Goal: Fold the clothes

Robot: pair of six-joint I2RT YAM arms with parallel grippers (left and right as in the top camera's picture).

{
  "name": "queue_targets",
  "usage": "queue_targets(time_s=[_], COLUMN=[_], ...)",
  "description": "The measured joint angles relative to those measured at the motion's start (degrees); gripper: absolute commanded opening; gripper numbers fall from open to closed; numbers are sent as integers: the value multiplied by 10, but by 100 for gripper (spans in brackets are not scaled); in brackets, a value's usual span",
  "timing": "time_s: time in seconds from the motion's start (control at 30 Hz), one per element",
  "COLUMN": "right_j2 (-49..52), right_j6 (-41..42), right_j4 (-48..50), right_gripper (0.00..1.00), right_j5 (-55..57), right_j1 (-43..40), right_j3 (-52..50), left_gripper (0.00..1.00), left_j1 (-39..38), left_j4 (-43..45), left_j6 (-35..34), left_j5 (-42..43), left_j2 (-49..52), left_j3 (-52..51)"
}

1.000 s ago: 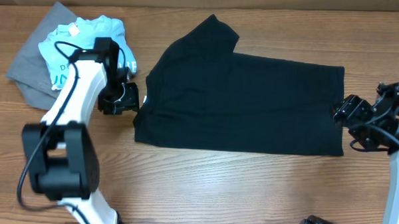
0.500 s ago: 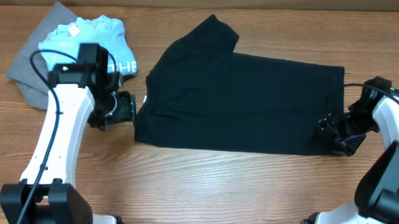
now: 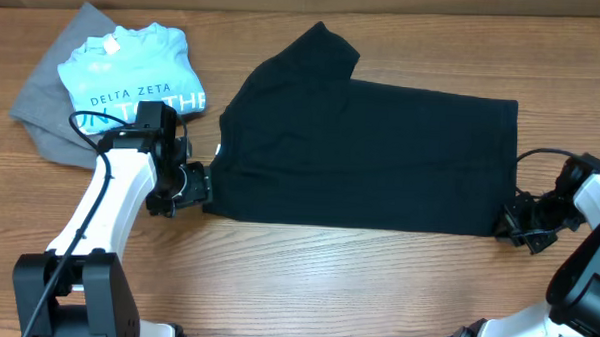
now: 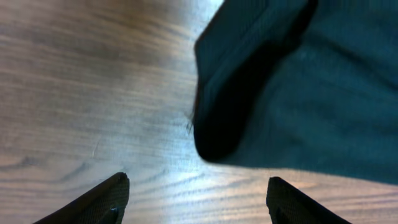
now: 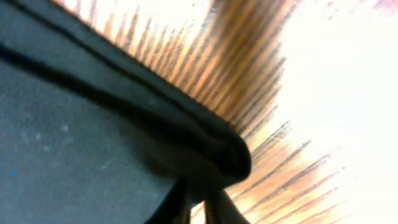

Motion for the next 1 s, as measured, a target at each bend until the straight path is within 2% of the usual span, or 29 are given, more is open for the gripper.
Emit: queue_targets(time_s=[0.3,0.43,0.6,0.87,0.93,1.0], right_j2=[-3,-31,-49,-60,-76,-94], right_j6=[0,0,17,18,12,5], right_j4=[-96,-107,-98,-101,-107,-112], right_gripper=[4,4,25,43,51,55], right_j5=[22,43,56,55,47,38], right_j1=[-4,-4,-4,-7,-7,-7], right_j3=[-12,-15,-15,-14,-7,4], left_gripper=[76,77,80,80,75,48], left_j1=[0,0,0,0,0,0], left_j4=[15,18,62,156,181,199], left_j6=[0,0,0,0,0,-2], left_j5=[-16,-20,-24,-14,-10,-6], left_j2=[0,0,0,1,1,1], left_j3=[-2,-4,-22,-89,-108,-123])
